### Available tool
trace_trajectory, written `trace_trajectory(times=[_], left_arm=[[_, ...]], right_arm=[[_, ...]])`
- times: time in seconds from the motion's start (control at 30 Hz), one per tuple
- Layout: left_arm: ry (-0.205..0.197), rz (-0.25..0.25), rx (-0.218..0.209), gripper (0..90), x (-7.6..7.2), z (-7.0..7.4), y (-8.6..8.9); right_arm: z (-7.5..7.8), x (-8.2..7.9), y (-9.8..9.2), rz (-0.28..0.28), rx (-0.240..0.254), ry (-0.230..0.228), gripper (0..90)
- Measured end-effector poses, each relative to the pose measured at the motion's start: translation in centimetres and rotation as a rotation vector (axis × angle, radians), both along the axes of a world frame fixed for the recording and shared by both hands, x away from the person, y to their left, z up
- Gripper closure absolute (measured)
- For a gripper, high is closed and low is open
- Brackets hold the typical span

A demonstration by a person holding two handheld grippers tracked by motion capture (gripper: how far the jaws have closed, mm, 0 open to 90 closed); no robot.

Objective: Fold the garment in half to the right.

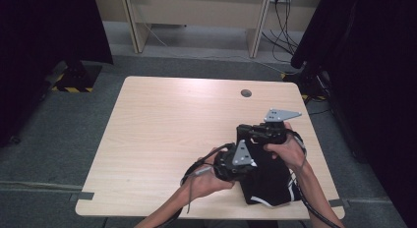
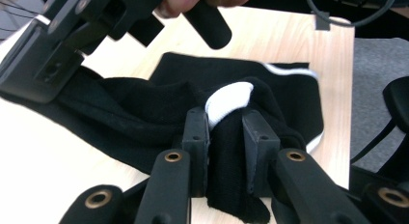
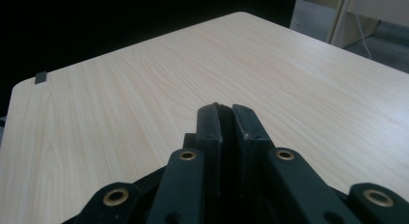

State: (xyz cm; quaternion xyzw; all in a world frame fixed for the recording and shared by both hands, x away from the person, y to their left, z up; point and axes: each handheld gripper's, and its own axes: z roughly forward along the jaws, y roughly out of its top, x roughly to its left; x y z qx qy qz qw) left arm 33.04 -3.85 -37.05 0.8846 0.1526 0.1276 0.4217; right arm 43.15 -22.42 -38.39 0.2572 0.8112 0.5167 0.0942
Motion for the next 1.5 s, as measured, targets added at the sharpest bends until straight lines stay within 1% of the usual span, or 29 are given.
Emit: trace_trajectory(times=[0.03,0.07,0.13,0.17,0.23,0.3,0.37,0.43,0.5,0.53,0.6,0.67,0.73,0.8,0.87,0.93,1.0,1.07,1.1,1.13,1.2,1.23,1.27,1.33,1.37,1.4,1.43,1.47,1.5], left_arm=[[0.001,-0.018,0.016,74.4,0.1,-0.3,-1.2],[0.002,-0.026,0.024,74.4,0.2,-0.4,-1.9],[0.007,-0.032,0.027,74.3,0.3,-0.8,-3.1],[0.005,-0.035,0.036,74.2,0.4,-1.0,-3.6],[0.008,-0.039,0.044,74.1,0.7,-1.4,-4.5],[0.019,-0.037,0.040,74.0,1.0,-1.9,-5.3],[0.023,-0.041,0.050,74.0,1.2,-2.5,-6.1],[0.035,-0.046,0.048,73.9,1.4,-3.0,-6.7],[0.046,-0.040,0.039,73.7,1.6,-3.6,-7.2],[0.049,-0.042,0.043,73.5,1.7,-3.9,-7.4],[0.058,-0.047,0.035,72.3,1.8,-4.3,-7.8],[0.066,-0.058,0.013,67.9,1.8,-4.5,-7.8],[0.084,-0.063,-0.033,57.2,1.6,-4.2,-7.4],[0.088,-0.058,-0.084,47.2,1.4,-3.5,-6.6],[0.094,-0.042,-0.140,38.4,1.2,-2.8,-5.4],[0.091,-0.039,-0.169,34.4,0.8,-2.3,-4.2],[0.098,-0.013,-0.192,30.5,0.6,-2.4,-3.0],[0.102,0.015,-0.180,26.5,0.4,-3.0,-1.9],[0.109,0.029,-0.177,26.0,0.5,-3.5,-1.5],[0.123,0.050,-0.185,25.1,0.6,-4.0,-1.1],[0.160,0.100,-0.170,24.2,1.1,-5.4,-0.6],[0.170,0.133,-0.146,23.7,1.3,-6.1,-0.6],[0.166,0.156,-0.121,22.4,1.5,-6.8,-0.7],[0.154,0.177,-0.074,20.9,1.6,-8.2,-1.3],[0.154,0.185,-0.059,19.7,1.5,-8.7,-1.7],[0.153,0.187,-0.041,18.3,1.4,-9.3,-2.1],[0.151,0.181,-0.016,17.2,1.2,-9.7,-2.4],[0.146,0.181,-0.002,16.5,1.1,-10.1,-2.7],[0.134,0.189,0.010,16.3,1.0,-10.5,-2.9]], right_arm=[[-0.1,0.0,-0.4,-0.006,-0.001,0.000,82.3],[-0.3,-0.1,-1.0,-0.012,0.001,0.002,82.2],[-0.5,-0.3,-1.9,-0.021,-0.001,0.008,81.9],[-0.7,-0.3,-2.3,-0.029,-0.005,0.009,81.7],[-0.9,-0.3,-3.1,-0.047,-0.021,0.007,81.3],[-1.2,-0.3,-3.9,-0.065,-0.029,0.010,81.0],[-1.5,-0.3,-4.6,-0.088,-0.045,0.008,80.6],[-1.9,-0.4,-5.3,-0.103,-0.046,0.013,79.9],[-2.4,-0.4,-5.9,-0.116,-0.065,0.025,77.6],[-2.7,-0.3,-6.0,-0.124,-0.075,0.031,76.0],[-3.1,-0.2,-6.3,-0.135,-0.091,0.040,71.1],[-3.3,-0.1,-6.5,-0.167,-0.104,0.048,61.0],[-3.3,-0.1,-6.5,-0.192,-0.116,0.057,53.0],[-3.0,-0.1,-6.6,-0.215,-0.117,0.049,47.9],[-2.5,-0.1,-6.8,-0.238,-0.120,0.047,42.6],[-2.0,-0.1,-7.0,-0.260,-0.123,0.046,40.1],[-1.6,-0.1,-7.3,-0.282,-0.130,0.036,38.6],[-1.4,-0.1,-7.5,-0.297,-0.150,0.039,38.2],[-1.4,-0.1,-7.5,-0.309,-0.166,0.036,38.2],[-1.5,-0.1,-7.5,-0.315,-0.185,0.033,38.1],[-1.9,0.0,-7.5,-0.325,-0.214,0.063,38.2],[-2.2,0.1,-7.5,-0.326,-0.234,0.078,38.2],[-2.4,0.2,-7.4,-0.329,-0.256,0.087,38.2],[-2.9,0.4,-7.2,-0.351,-0.282,0.117,38.3],[-3.2,0.5,-7.2,-0.359,-0.297,0.133,39.7],[-3.5,0.6,-7.1,-0.368,-0.323,0.146,43.3],[-3.7,0.7,-7.1,-0.372,-0.352,0.150,50.9],[-3.9,0.7,-7.1,-0.362,-0.367,0.150,61.9],[-4.1,0.7,-7.2,-0.340,-0.383,0.140,68.6]])
